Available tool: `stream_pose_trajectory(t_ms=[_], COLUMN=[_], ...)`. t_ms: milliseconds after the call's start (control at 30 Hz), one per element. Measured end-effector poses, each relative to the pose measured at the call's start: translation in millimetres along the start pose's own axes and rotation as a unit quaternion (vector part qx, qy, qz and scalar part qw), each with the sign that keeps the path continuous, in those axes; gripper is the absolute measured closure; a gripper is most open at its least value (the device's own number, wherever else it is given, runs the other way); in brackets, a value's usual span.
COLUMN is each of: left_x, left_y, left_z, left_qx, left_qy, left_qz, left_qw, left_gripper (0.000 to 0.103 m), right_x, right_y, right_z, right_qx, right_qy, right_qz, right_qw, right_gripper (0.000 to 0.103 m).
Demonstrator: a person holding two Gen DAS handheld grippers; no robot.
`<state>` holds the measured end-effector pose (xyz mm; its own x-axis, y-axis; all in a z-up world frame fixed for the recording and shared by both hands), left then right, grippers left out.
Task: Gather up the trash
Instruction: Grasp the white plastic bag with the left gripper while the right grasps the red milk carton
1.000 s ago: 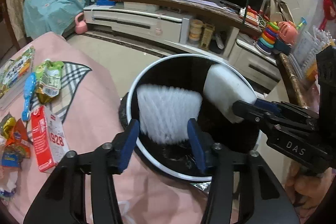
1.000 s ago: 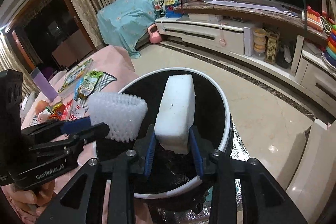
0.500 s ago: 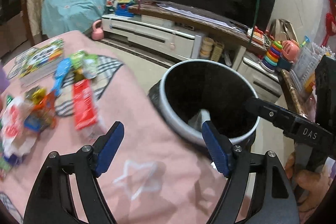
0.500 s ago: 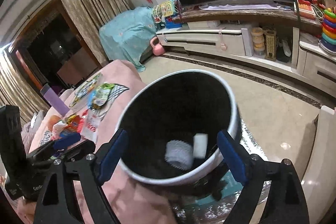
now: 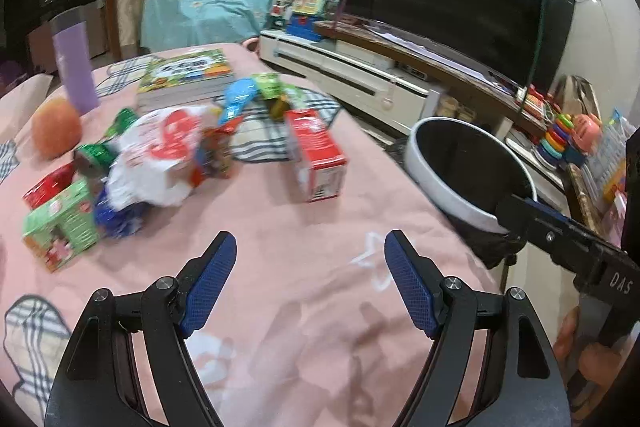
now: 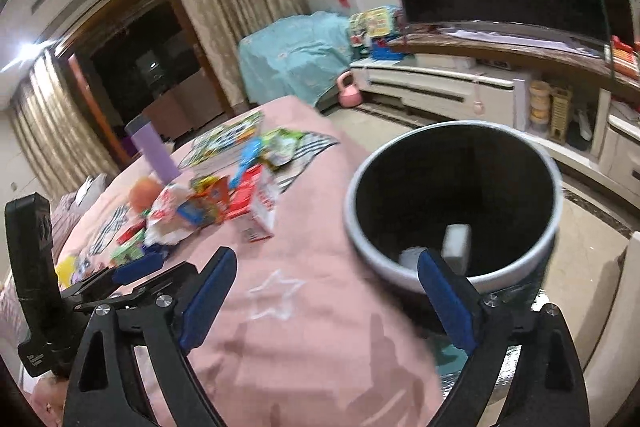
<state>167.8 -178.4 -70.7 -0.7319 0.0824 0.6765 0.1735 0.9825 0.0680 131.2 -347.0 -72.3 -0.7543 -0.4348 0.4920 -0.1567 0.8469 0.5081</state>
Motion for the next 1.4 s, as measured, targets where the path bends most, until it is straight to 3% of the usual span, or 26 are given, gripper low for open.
stream_pose_trajectory(t_ms=[467, 700, 1067, 1233, 1400], left_x=[-6.6, -19.2, -43.0, -55.6, -63.4], left_y=[79.8, 99.6, 102.7, 99.9, 100.4], left_z=[22.5, 11.4, -18.6, -21.1, -17.0], left_qx=[0.065, 0.063, 0.062, 0.054, 0.058], left_qy=[0.014, 0.02, 0.0, 0.009, 0.023], left_qz=[-0.052, -0.084, -0.092, -0.086, -0.078], left_qw=[0.9964, 0.9943, 0.9938, 0.9948, 0.995], left_gripper=[0.024, 0.024, 0.027, 0.06, 0.083], right_x=[-51.6, -74.9, -112.3, -126.9, -145.6], right_y=[39.0, 48.6, 39.9, 40.2, 41.6], right_z=[29.8, 25.1, 10.8, 3.0, 0.9], right_qx=[0.029, 0.037, 0.026, 0.03, 0.037], right_qy=[0.056, 0.069, 0.071, 0.072, 0.088], right_qz=[-0.013, -0.018, -0.024, -0.026, -0.02], right_qw=[0.998, 0.997, 0.997, 0.997, 0.995], right_gripper=[0.01, 0.01, 0.01, 0.015, 0.026])
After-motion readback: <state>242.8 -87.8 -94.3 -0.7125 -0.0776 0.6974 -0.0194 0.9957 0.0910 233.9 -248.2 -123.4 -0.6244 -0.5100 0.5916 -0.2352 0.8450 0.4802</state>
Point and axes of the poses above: each gripper's, at about its wrist camera, not at the fingertips, and x roughly against the way its jaws point, y to its left, z to its underside, the point moved 9 cm from there along -x, roughly the way its jaws point, and after that the axes turned 15 degrees about -z, right-handed, at the moved point
